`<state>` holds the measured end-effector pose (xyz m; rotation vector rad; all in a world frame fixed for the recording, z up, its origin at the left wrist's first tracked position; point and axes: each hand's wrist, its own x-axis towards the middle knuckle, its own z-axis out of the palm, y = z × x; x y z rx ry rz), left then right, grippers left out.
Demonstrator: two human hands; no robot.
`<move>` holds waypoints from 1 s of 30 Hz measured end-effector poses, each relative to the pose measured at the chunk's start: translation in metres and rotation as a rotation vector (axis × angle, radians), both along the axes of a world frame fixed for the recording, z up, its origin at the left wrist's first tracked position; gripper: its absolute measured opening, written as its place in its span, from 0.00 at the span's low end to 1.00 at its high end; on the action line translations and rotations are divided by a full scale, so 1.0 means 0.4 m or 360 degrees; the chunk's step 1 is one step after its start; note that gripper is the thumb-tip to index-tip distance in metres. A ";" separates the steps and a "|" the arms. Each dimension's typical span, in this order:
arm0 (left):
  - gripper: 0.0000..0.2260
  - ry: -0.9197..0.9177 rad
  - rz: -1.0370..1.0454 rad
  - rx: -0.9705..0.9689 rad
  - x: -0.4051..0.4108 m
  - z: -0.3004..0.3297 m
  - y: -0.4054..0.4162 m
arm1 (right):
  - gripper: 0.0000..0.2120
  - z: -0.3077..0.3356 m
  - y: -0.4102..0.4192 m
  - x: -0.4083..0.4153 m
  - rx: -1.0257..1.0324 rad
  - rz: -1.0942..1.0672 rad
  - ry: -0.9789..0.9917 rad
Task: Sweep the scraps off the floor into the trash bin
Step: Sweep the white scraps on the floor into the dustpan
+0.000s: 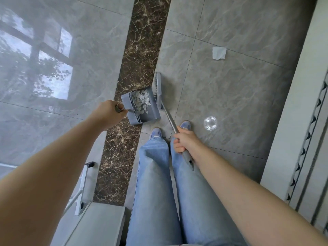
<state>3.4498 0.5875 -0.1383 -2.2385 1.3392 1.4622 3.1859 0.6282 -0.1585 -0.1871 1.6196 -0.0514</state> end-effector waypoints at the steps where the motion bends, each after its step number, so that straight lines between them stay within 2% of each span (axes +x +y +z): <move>1: 0.14 0.0000 -0.0005 0.0003 -0.002 0.000 0.001 | 0.22 0.014 -0.004 -0.017 0.0039 -0.0176 -0.0053; 4: 0.15 -0.0005 -0.0012 0.0013 0.001 -0.004 -0.002 | 0.18 0.040 -0.018 -0.057 -0.0025 -0.0277 -0.0088; 6: 0.15 -0.0004 0.0002 0.0009 0.003 -0.009 -0.008 | 0.24 0.019 -0.036 -0.078 -0.0065 -0.0154 0.0166; 8: 0.15 -0.0007 0.0002 0.0011 0.005 -0.012 -0.013 | 0.29 -0.018 -0.071 -0.100 -0.0134 0.0180 0.0390; 10: 0.15 -0.0013 -0.0002 0.0010 0.003 -0.015 -0.015 | 0.30 -0.035 -0.120 -0.093 -0.0165 0.0570 0.0484; 13: 0.15 -0.0021 -0.0026 0.0004 0.000 -0.016 -0.016 | 0.32 -0.046 -0.143 -0.032 -0.0104 0.0824 0.0512; 14: 0.16 -0.0025 -0.0022 -0.0001 -0.001 -0.014 -0.015 | 0.31 -0.054 -0.137 -0.010 -0.0065 0.0786 0.0437; 16: 0.15 -0.0036 -0.0015 -0.0008 -0.003 -0.007 -0.013 | 0.13 -0.056 -0.130 0.022 -0.0059 0.0496 0.0234; 17: 0.15 -0.0043 -0.0013 -0.0010 -0.003 -0.005 -0.011 | 0.08 -0.057 -0.139 0.025 -0.0060 0.0336 0.0185; 19: 0.15 -0.0054 -0.0018 -0.0010 -0.004 -0.004 -0.010 | 0.10 -0.050 -0.167 0.016 -0.0003 0.0101 0.0116; 20: 0.15 -0.0051 -0.0021 -0.0007 -0.005 -0.003 -0.011 | 0.08 -0.057 -0.183 0.010 -0.0035 0.0037 0.0088; 21: 0.14 -0.0043 -0.0020 -0.0006 -0.006 -0.005 -0.012 | 0.13 -0.067 -0.200 0.000 -0.0119 0.0043 0.0107; 24: 0.15 -0.0026 -0.0027 -0.0022 -0.008 -0.006 -0.016 | 0.31 -0.073 -0.263 -0.006 -0.0377 0.0490 0.0284; 25: 0.15 -0.0023 -0.0033 -0.0033 -0.010 -0.005 -0.018 | 0.34 -0.074 -0.290 -0.006 -0.0438 0.0689 0.0368; 28: 0.15 -0.0017 -0.0036 -0.0052 -0.010 -0.009 -0.020 | 0.35 -0.085 -0.361 0.011 -0.0488 0.1199 0.0627; 30: 0.15 -0.0018 -0.0034 -0.0061 -0.007 -0.011 -0.015 | 0.34 -0.086 -0.347 0.047 -0.0426 0.1364 0.0664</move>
